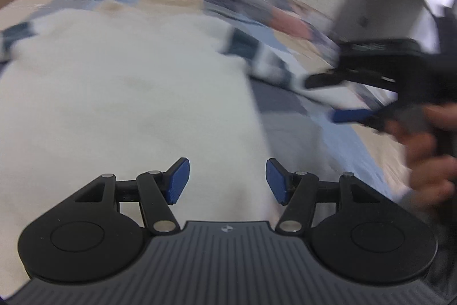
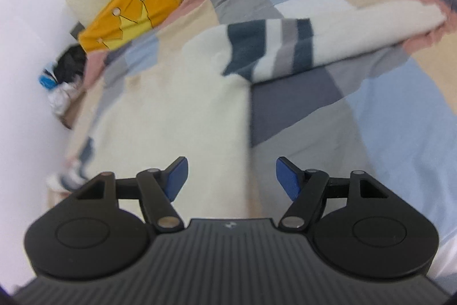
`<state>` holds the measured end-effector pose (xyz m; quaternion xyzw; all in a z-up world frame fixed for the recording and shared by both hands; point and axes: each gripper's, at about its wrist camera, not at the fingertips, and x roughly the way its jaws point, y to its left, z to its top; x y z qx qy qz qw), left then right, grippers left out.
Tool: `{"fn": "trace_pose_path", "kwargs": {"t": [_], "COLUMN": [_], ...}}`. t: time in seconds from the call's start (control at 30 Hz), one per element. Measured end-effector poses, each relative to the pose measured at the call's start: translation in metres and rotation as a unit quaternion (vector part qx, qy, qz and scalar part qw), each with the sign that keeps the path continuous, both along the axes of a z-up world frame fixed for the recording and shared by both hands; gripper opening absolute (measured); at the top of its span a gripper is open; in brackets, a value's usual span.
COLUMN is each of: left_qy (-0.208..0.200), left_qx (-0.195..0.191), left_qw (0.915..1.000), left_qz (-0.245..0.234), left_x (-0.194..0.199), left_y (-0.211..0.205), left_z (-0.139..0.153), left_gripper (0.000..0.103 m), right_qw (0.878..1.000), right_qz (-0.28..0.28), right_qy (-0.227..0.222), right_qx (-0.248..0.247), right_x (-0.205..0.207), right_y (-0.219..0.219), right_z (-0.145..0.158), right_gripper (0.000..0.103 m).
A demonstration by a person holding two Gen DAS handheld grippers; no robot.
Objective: Fold large clothes
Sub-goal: 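Close the left tool on the sweater's side edge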
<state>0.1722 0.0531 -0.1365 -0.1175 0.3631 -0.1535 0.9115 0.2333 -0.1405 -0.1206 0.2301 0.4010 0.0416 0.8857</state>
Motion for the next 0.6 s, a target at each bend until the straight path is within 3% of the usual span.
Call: {"fn": "trace_pose_path", "kwargs": {"t": [0.17, 0.4, 0.47, 0.53, 0.6], "left_qy": [0.003, -0.009, -0.005, 0.004, 0.007], "left_qx": [0.047, 0.153, 0.177, 0.189, 0.183], "left_qw": [0.9952, 0.9831, 0.9791, 0.9783, 0.9807], "left_qz": [-0.086, -0.1, -0.101, -0.084, -0.068], "left_x": [-0.007, -0.005, -0.001, 0.002, 0.01], "left_y": [-0.034, -0.067, -0.073, -0.072, -0.065], "left_z": [-0.014, -0.04, -0.047, -0.051, -0.05], "left_gripper": [0.065, 0.059, 0.053, 0.03, 0.015], "right_qw": [1.0, 0.997, 0.996, 0.998, 0.998], "right_qz": [0.0, -0.023, -0.029, -0.025, -0.016], "right_qy": [-0.005, -0.009, -0.009, -0.001, 0.004], "right_qx": [0.019, 0.069, 0.078, 0.065, 0.061], "right_x": [0.002, 0.003, 0.004, 0.008, 0.01], "right_y": [-0.007, -0.028, -0.03, -0.027, -0.024], "right_z": [-0.02, -0.033, -0.037, -0.039, -0.041], "right_gripper": [0.072, 0.072, 0.072, 0.072, 0.072]}}
